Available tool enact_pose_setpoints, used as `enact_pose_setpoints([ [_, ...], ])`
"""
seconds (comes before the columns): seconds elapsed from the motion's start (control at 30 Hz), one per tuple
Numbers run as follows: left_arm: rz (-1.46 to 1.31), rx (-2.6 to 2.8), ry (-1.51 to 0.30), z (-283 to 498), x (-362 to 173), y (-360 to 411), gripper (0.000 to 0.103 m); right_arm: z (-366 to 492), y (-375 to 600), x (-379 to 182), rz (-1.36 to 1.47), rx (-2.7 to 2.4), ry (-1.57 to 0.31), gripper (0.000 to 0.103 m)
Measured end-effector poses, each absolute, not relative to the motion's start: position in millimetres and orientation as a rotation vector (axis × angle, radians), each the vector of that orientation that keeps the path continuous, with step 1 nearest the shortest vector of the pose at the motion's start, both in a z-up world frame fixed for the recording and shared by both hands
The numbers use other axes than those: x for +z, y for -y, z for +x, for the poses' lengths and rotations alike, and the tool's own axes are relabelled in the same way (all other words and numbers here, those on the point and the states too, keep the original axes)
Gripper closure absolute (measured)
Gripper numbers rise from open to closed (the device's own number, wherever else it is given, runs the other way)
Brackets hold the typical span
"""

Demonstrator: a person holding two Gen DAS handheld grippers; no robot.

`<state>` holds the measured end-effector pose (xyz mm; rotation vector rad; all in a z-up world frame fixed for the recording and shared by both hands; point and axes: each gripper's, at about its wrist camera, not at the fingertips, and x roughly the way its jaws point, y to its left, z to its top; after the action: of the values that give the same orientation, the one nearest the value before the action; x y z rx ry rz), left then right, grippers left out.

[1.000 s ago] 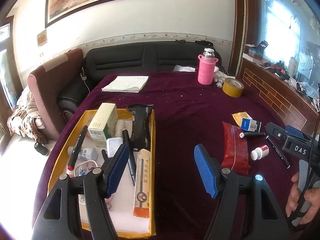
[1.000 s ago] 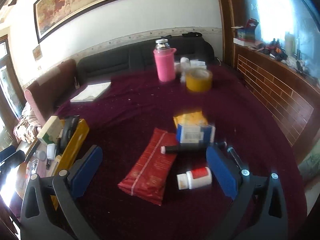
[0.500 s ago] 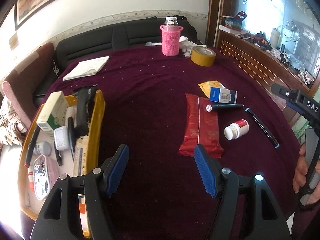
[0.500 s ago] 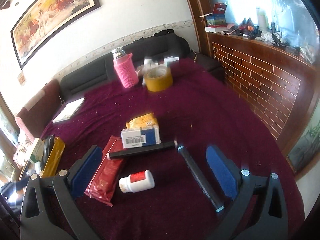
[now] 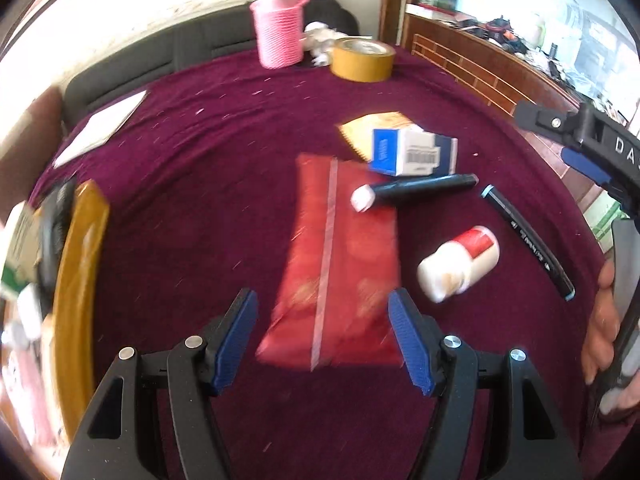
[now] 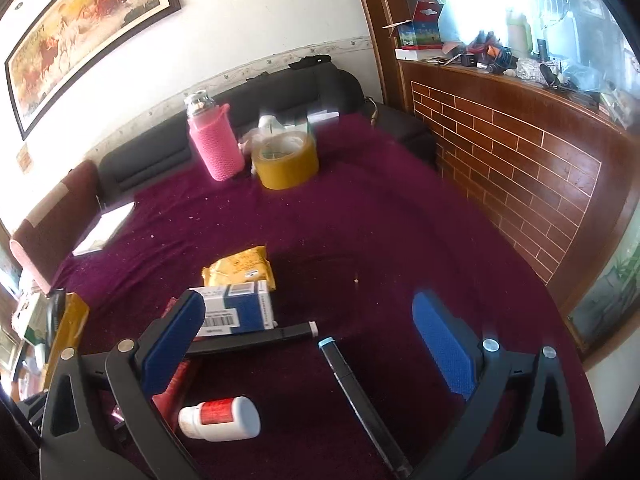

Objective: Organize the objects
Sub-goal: 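Grasp the red foil bag with the left tool, then lift the red bag with the left tool while the right tool grasps the white red-labelled bottle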

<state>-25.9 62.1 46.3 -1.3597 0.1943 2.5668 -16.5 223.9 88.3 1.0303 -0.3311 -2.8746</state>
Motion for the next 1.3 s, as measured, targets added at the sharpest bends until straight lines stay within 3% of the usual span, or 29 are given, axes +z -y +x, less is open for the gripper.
enact_pose_setpoints([
  [0.17, -1.394, 2.57, -0.361, -45.9, 24.9, -86.8, 0.041, -19.4, -227.9, 78.9, 1.047, -2.907, 0.305, 0.0],
  [0.27, -1.369, 2.585, -0.332, -50.8, 24.1, -87.9, 0.039, -20.3, -231.0, 73.7, 1.069, -2.893, 0.32, 0.0],
  [0.3, -1.38, 2.59, -0.317, -53.9, 23.1, -86.5, 0.033, -20.4, -232.1, 72.4, 1.074, -2.89, 0.327, 0.0],
  [0.37, -1.397, 2.625, -0.285, -60.0, 18.7, -80.4, 0.004, -20.6, -233.8, 70.8, 1.082, -2.885, 0.341, 0.0],
  [0.4, -1.413, 2.631, -0.251, -64.5, 15.1, -76.0, 0.001, -20.3, -235.2, 70.6, 1.082, -2.881, 0.351, 0.0],
  [0.47, -1.41, 2.615, -0.126, -70.7, 11.0, -65.0, 0.002, -19.6, -237.4, 71.0, 1.075, -2.889, 0.358, 0.0],
  [0.63, -1.419, 2.606, -0.123, -75.0, 10.1, -63.0, 0.002, -19.3, -238.1, 69.5, 1.069, -2.914, 0.349, 0.0],
  [0.7, -1.395, 2.589, -0.128, -71.9, 13.2, -63.6, 0.015, -19.8, -236.1, 67.9, 1.077, -2.923, 0.331, 0.0],
  [0.77, -1.349, 2.594, -0.176, -62.5, 19.1, -64.2, 0.045, -19.5, -235.2, 67.4, 1.076, -2.93, 0.318, 0.0],
  [0.8, -1.342, 2.592, -0.193, -56.2, 21.6, -62.0, 0.053, -18.9, -234.7, 67.7, 1.07, -2.932, 0.316, 0.0],
  [1.1, -1.418, 2.526, -0.051, 12.0, 26.0, 1.5, 0.051, -12.5, -224.6, 67.7, 1.024, -2.919, 0.264, 0.0],
  [1.23, -1.445, 2.532, -0.154, -0.2, 22.1, -18.3, 0.034, -10.5, -213.3, 70.4, 1.009, -2.847, 0.246, 0.0],
  [1.3, -1.374, 2.573, -0.198, -7.1, 18.4, -30.2, 0.034, -8.5, -210.3, 70.5, 1.053, -2.785, 0.278, 0.0],
])
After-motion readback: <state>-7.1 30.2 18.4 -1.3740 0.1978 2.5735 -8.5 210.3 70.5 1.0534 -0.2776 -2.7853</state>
